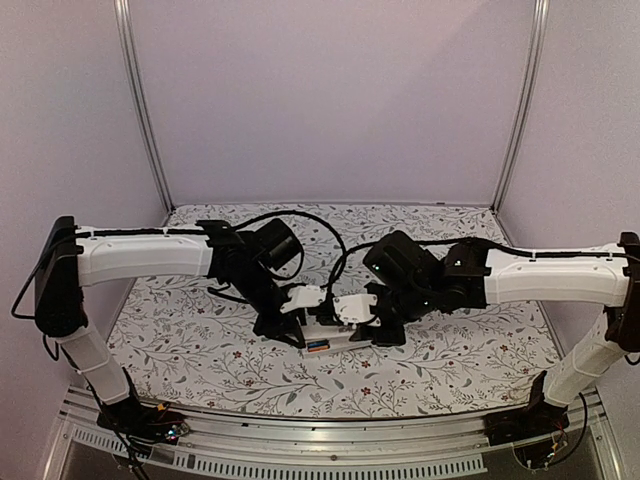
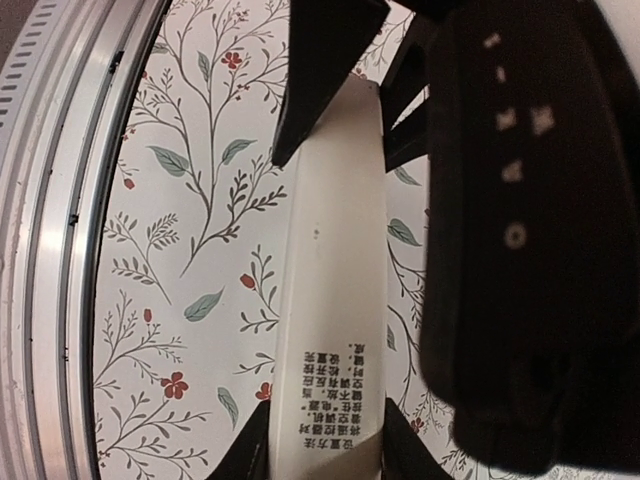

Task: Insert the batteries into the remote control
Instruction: Pass from the left arm to the right, then adjust the remote control without the battery cover at the center of the board.

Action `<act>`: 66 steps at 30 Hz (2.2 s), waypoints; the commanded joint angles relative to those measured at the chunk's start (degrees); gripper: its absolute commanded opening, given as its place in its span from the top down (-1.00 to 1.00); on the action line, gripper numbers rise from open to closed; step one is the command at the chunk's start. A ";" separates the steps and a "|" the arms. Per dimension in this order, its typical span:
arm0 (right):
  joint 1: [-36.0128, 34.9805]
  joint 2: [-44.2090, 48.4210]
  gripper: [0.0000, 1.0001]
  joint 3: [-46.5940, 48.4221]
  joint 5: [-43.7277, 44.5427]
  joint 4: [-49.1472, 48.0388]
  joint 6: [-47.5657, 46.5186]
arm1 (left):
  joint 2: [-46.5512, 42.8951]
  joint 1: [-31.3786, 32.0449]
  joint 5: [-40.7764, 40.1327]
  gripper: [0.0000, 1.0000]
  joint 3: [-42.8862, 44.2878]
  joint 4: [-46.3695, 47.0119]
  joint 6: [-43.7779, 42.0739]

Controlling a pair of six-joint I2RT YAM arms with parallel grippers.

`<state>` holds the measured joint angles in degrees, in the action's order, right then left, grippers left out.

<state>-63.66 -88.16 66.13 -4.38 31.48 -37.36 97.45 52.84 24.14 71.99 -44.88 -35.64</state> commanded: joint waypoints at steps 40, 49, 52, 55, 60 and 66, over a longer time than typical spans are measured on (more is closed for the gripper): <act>8.79 -13.16 0.79 -2.05 -5.19 -9.26 -2.58 | -26.45 -2.18 -26.65 -0.99 -36.44 47.67 53.27; 9.56 -10.37 0.79 -4.42 -4.37 -9.50 -3.45 | -20.11 9.32 -35.94 -0.99 -38.15 43.24 54.92; 9.54 -10.90 0.79 -4.35 -4.93 -9.59 -3.27 | -15.50 12.80 -40.44 -0.99 -35.65 41.06 53.84; 9.59 -10.51 0.79 -4.44 -4.72 -9.72 -2.72 | -10.99 13.76 -42.22 -0.99 -33.81 40.85 54.01; 9.78 -10.66 0.80 -4.59 -5.33 -10.00 -1.87 | -6.33 14.23 -44.94 -0.99 -32.55 42.74 53.89; 10.58 -10.94 0.80 -4.42 -5.81 -10.57 -0.66 | -2.03 12.88 -46.81 -0.99 -29.89 45.01 53.85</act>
<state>-54.15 -99.29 62.48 -8.95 21.96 -39.57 92.88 66.22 -19.94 39.62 -2.28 18.68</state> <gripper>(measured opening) 0.262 0.995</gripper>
